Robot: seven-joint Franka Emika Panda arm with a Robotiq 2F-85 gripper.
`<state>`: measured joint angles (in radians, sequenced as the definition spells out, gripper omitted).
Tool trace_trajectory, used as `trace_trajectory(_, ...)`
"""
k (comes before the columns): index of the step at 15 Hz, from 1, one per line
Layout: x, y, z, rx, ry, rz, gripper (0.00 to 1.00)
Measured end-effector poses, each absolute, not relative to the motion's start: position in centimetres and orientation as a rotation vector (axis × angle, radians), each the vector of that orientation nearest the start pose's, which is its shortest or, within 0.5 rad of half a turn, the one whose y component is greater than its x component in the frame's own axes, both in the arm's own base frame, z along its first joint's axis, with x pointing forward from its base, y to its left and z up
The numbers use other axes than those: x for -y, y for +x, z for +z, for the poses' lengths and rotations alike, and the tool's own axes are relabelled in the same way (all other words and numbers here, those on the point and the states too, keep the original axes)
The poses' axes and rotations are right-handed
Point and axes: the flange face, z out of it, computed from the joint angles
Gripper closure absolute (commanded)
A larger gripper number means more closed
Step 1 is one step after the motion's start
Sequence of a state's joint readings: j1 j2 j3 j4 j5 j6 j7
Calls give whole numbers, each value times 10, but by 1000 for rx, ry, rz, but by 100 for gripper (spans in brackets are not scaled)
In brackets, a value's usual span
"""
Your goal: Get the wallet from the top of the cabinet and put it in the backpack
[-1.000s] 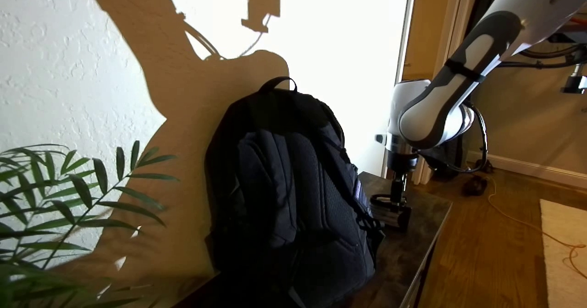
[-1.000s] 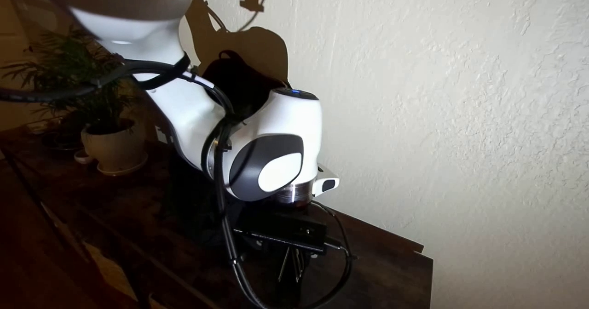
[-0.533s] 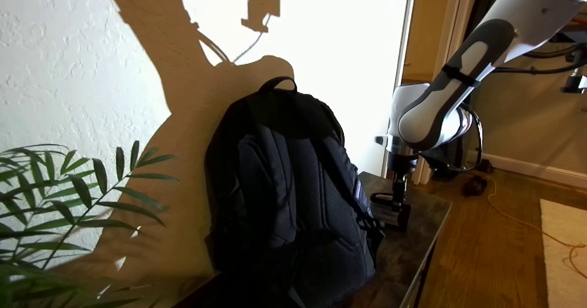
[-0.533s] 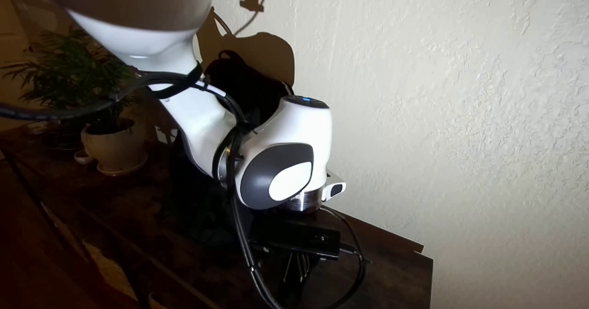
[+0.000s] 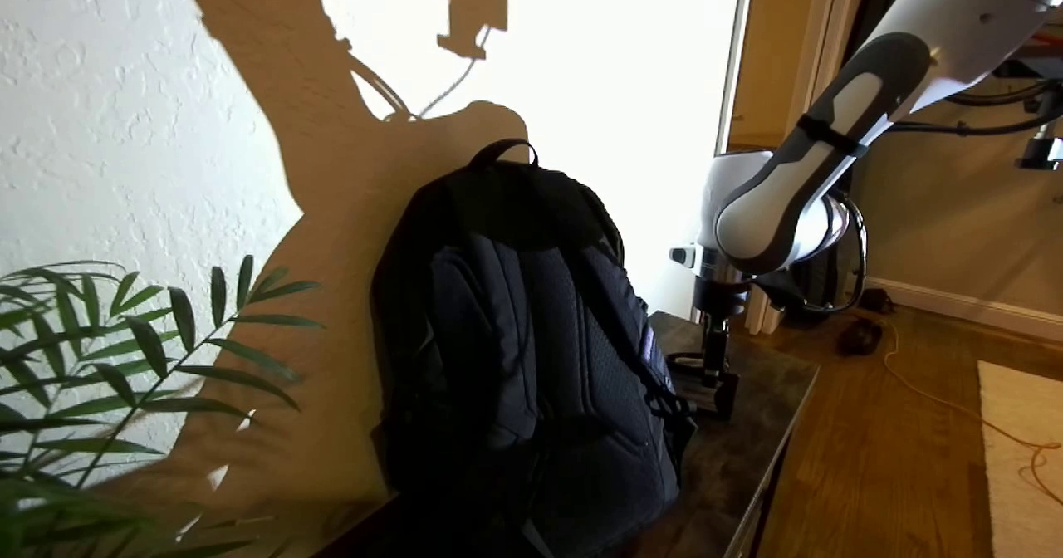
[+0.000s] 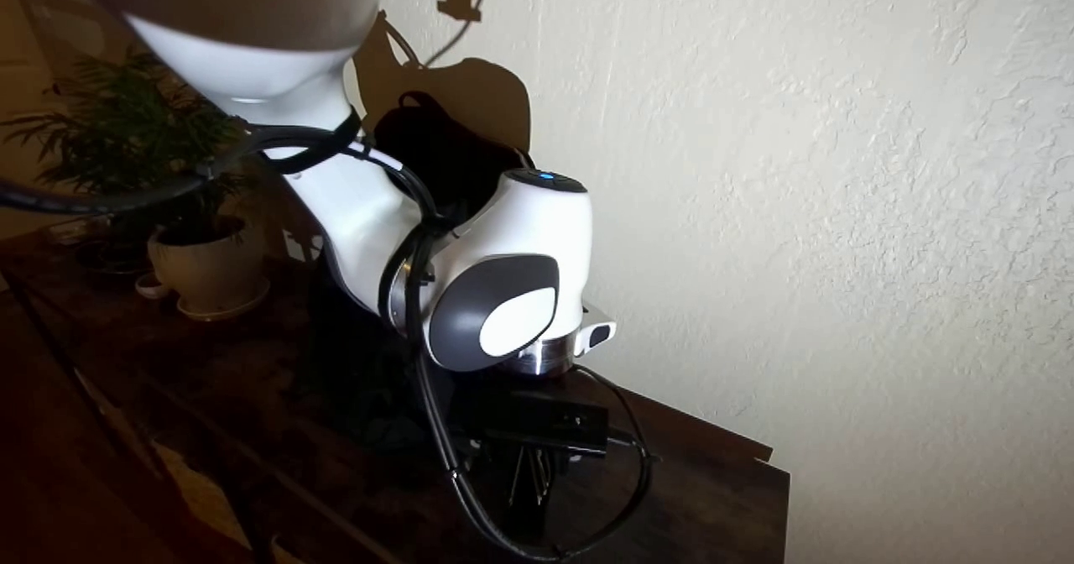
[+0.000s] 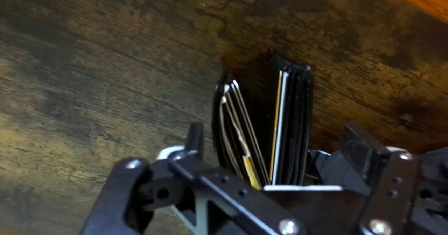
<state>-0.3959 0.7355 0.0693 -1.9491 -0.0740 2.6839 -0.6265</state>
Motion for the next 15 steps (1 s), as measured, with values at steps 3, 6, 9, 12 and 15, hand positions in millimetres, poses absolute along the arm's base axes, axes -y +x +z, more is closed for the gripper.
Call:
trace_trajectory(3, 186, 577, 100, 558, -3081, -25, 0)
trace_trajectory(6, 185, 578, 101, 564, -3084, -34, 0)
trace_trajectory(9, 190, 576, 100, 558, -3092, -27, 0)
trace_trajectory(12, 198, 572, 98, 542, -3100, -13, 0)
trace_trajectory(15, 199, 568, 93, 537, -3098, 1, 33)
